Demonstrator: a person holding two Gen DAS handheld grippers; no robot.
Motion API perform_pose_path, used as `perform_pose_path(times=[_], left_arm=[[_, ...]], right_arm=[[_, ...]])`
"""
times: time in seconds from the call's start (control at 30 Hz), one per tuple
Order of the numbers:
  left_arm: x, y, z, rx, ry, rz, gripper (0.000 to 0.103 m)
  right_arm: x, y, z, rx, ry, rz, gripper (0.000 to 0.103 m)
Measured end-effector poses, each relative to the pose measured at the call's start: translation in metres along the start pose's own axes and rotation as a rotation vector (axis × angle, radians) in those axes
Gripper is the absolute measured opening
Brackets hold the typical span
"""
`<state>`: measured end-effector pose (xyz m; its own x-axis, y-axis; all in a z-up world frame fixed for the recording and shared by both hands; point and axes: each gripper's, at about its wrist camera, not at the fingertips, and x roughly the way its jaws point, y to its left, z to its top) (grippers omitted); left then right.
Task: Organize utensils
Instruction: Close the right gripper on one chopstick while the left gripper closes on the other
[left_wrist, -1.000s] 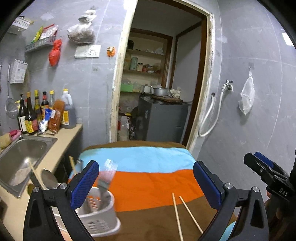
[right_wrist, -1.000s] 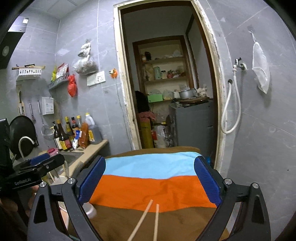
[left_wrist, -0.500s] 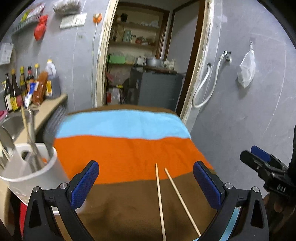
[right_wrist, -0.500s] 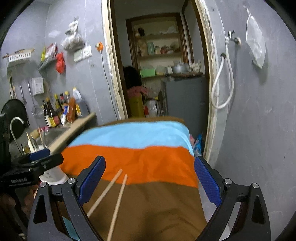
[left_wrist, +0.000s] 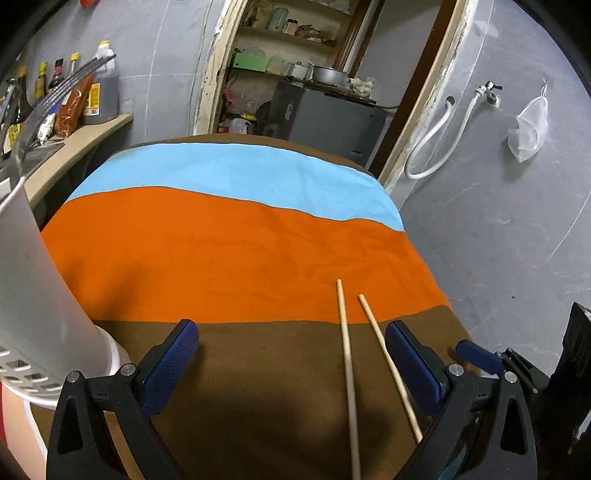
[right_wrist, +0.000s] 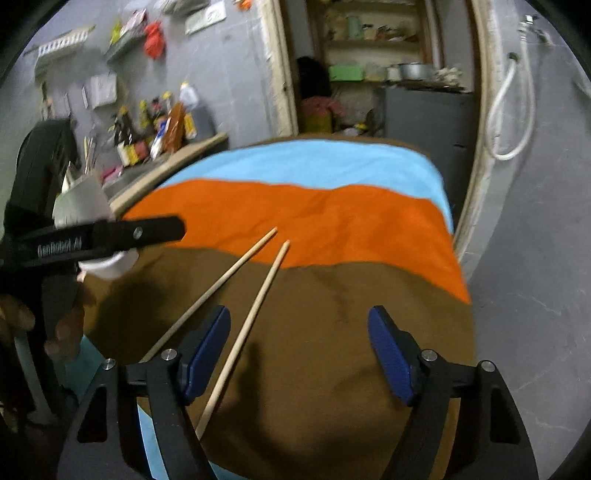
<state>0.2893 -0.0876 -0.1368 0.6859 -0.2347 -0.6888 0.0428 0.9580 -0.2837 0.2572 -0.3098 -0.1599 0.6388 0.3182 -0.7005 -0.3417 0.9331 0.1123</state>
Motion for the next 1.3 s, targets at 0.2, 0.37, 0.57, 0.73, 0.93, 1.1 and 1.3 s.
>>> perform_pose_path(times=[0.2,0.37,0.57,0.73,0.93,1.1,1.3], left_arm=[[0.008,-0.002,-0.002,0.026,0.025,-0.004,0.094],[0.011,0.002,-0.003,0.015,0.048,-0.041,0.081],[0.017,0.002,-0.003,0.003,0.081,-0.086,0.069],[0.026,-0.006,-0.004,0.028,0.141,-0.144,0.05],[0.043,-0.024,-0.006,0.118,0.22,-0.163,0.032],[0.056,-0.036,-0.001,0.179,0.253,-0.116,0.018],[0.065,-0.037,0.01,0.191,0.318,-0.13,0.017]], right_arm=[[0.021,0.02,-0.001,-0.064,0.068,-0.022,0.069],[0.03,0.033,0.009,-0.1,0.093,-0.073,0.067],[0.03,0.026,0.014,-0.082,0.096,-0.18,0.048],[0.027,0.015,0.014,-0.059,0.092,-0.174,0.041],[0.031,0.005,0.016,-0.039,0.088,-0.146,0.025],[0.035,0.0,0.017,-0.042,0.094,-0.123,0.023],[0.044,-0.001,0.027,-0.091,0.145,-0.096,0.023]])
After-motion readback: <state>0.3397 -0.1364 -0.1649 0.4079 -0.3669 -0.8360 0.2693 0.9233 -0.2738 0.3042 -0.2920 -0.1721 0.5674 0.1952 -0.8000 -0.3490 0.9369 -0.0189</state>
